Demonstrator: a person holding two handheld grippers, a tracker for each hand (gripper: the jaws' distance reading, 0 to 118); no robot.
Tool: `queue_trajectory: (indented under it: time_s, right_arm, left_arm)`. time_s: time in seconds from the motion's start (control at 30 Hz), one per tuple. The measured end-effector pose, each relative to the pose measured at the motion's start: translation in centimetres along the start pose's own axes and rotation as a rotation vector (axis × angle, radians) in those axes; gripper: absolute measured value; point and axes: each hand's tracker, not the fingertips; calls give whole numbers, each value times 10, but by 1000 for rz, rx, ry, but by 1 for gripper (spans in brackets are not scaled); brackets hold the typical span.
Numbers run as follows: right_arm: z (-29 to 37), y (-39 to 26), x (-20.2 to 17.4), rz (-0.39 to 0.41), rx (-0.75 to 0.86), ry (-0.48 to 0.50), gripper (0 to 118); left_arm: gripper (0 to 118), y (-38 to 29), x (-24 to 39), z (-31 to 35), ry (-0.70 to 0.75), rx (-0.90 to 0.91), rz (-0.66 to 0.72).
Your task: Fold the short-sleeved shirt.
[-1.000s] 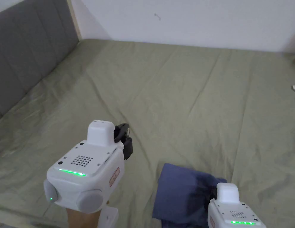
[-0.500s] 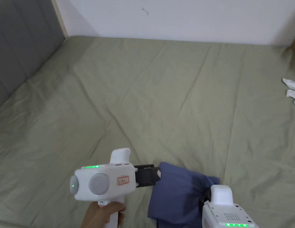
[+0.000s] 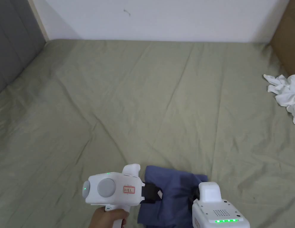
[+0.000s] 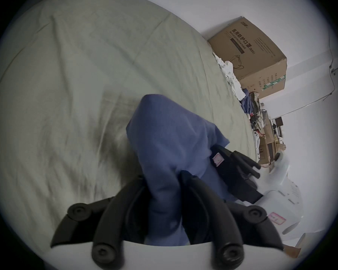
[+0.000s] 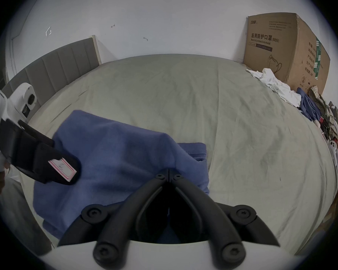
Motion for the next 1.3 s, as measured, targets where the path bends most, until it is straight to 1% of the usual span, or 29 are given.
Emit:
queue_trajectory:
  time_s: [0.07,0.17,0.23,0.33,0.43,0.6,0.77,0.87,1.0,1.03,1.07,1.1,1.13,1.17,1.2,1.3]
  right_arm:
    - [8,6,2,3,4,19,4]
    - [27,21,3,2,58,25,4]
    - [38,32,3,3,92,30,4]
    - [49,48,-1,29,135,25,4]
    - [54,62,-9,45,161,27,4]
    - [53,78,-28,60,192,41,4]
    - [44,91,-51,65,208,64,4]
    - [38,97,-62,75,209,77,4]
    - [28,99,-68,89,198,83,4]
    - [26,100,-69,89,195,83,4]
    - [25,100,-69,91,190,81,4]
    - [25,100,-69,92,187,78,4]
    - [25,100,-69,90,185,75,4]
    - [25,101,-68,89,184,73,4]
    - [25,101,-67,86,183,71,4]
    - [31,104,-63,81,191,64,4]
  left_arm:
    - [21,2,-3,1,10,1,5]
    - [20,7,-10,21,-29,38,37]
    - [20,13,-18,39,-41,56,33]
    - [20,27,-38,71,43,82,-33]
    - [20,43,-74,112,101,106,-13]
    - [20,68,-143,191,301,174,-5]
    - [20,93,-208,266,508,197,23]
    - [20,103,-242,294,569,198,75]
    - [20,111,-270,298,595,165,116]
    - [23,111,-273,295,598,159,133]
    - [31,110,-275,289,603,151,138]
    - [47,110,-276,285,616,143,135]
    - [77,110,-276,281,679,132,129]
    - [87,111,-278,279,706,132,127]
    - [87,111,-278,277,714,123,134]
    - [87,108,-273,285,707,181,142]
